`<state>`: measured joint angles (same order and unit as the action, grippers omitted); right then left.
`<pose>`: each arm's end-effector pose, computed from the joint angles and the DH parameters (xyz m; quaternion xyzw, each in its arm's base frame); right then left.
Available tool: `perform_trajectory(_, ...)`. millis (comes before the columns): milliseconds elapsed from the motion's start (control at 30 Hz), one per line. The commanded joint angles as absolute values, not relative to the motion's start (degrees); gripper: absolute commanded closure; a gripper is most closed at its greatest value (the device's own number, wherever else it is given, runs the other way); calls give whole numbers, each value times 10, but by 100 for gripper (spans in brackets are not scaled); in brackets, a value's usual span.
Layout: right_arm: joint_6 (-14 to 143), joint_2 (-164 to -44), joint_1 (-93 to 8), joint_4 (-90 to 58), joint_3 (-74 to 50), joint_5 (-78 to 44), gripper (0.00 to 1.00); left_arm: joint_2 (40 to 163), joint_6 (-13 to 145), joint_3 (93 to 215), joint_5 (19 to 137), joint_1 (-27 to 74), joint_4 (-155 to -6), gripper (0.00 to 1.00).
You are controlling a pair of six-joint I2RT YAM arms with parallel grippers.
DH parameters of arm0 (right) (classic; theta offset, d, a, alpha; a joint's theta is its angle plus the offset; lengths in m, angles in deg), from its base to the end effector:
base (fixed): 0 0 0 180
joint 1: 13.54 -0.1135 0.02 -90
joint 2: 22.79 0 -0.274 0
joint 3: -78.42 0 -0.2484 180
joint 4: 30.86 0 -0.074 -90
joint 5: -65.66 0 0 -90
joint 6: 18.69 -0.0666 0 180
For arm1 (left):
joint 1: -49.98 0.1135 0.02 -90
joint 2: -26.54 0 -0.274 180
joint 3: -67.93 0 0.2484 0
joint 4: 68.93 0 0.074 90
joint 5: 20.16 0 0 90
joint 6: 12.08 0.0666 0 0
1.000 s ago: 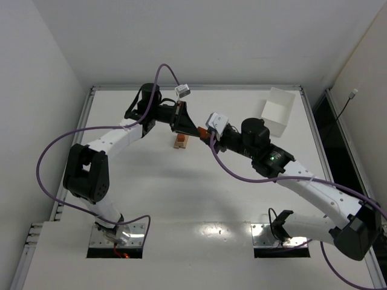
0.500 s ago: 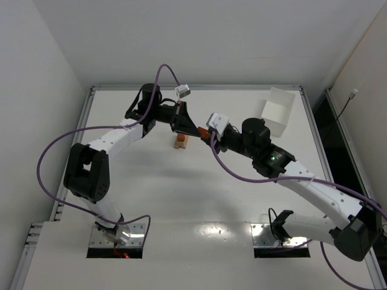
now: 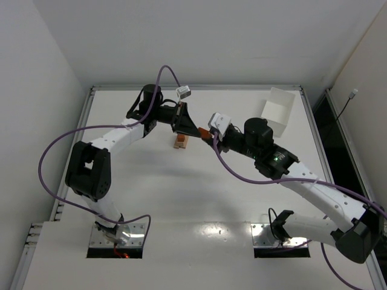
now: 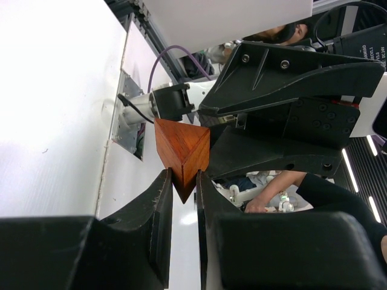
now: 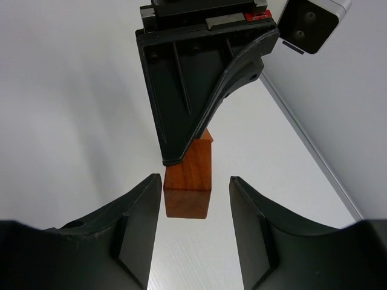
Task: Build the wood block tower
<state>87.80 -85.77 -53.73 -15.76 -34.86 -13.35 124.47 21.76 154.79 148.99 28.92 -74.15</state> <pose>0.2057 0.1904 0.3463 -0.4190 0.6490 0.2020 0.6021 0.3354 -0.1993 0.3129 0.1784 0.7033 -0.6868 0.0432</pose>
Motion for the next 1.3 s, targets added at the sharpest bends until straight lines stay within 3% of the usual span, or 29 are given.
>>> perform_trajectory(0,876,-845,-534,-166,-322,-115,55,1244,220,1554,1498,284,-729,100)
perform_trajectory(467,876,-867,-534,-149,-311,-98,61,1244,220,1554,1498,284,-729,100)
perform_trajectory(833,876,-878,-534,-138,-305,-98,59,1244,215,1559,1498,284,-729,100)
perform_trajectory(1000,876,-878,-534,-144,-305,-98,74,1238,215,1559,1498,284,-729,100)
perform_trajectory(1133,876,-878,-534,-139,-305,-98,95,1238,215,1564,1498,284,-723,100)
perform_trajectory(1267,876,-878,-534,-144,-305,-98,100,1238,215,1564,1498,284,-716,99)
